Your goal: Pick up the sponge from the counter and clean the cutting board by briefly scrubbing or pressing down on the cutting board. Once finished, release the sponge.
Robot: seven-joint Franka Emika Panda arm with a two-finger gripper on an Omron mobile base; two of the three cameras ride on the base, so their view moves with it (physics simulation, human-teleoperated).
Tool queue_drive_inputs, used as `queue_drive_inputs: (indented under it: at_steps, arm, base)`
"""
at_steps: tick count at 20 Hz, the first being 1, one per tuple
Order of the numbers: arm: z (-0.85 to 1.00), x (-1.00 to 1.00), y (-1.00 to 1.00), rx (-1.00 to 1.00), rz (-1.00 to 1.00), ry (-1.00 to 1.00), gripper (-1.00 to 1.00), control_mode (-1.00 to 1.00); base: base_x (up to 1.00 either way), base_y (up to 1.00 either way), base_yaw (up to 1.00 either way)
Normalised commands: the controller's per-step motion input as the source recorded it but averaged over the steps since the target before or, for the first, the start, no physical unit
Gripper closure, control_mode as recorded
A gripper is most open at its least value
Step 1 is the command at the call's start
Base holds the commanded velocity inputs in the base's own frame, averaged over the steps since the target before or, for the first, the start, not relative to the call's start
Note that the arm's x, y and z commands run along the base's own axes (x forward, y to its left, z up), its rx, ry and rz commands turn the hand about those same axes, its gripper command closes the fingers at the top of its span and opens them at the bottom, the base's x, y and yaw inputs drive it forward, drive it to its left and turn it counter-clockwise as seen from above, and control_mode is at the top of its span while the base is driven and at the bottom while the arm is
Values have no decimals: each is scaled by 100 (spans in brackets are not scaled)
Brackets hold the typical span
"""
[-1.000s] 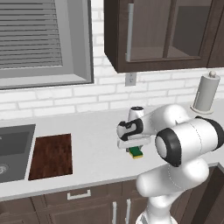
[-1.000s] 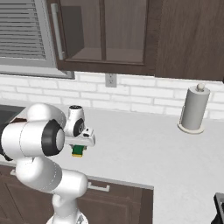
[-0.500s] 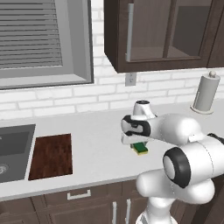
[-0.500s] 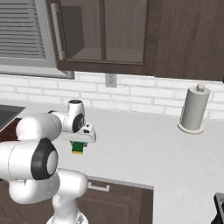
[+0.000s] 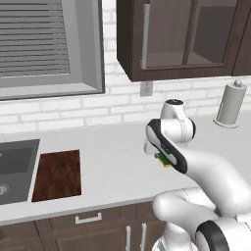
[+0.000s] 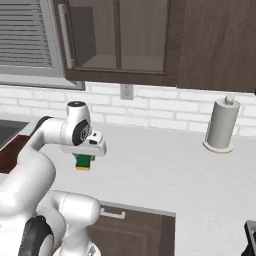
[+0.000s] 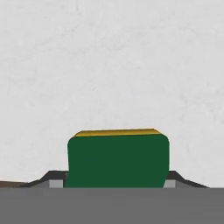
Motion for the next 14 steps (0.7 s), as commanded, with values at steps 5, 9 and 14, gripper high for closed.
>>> queue_drive_inputs:
  at_steps: [5, 9, 14]
  arm:
    - [61, -45, -9, 0, 0, -16, 100, -100]
    - [20, -22, -5, 0, 0, -10, 100, -100]
    - [0, 0, 0, 0, 0, 0, 100, -100]
  base:
    - [0, 0, 0]
    - [0, 0, 0]
    - [0, 0, 0]
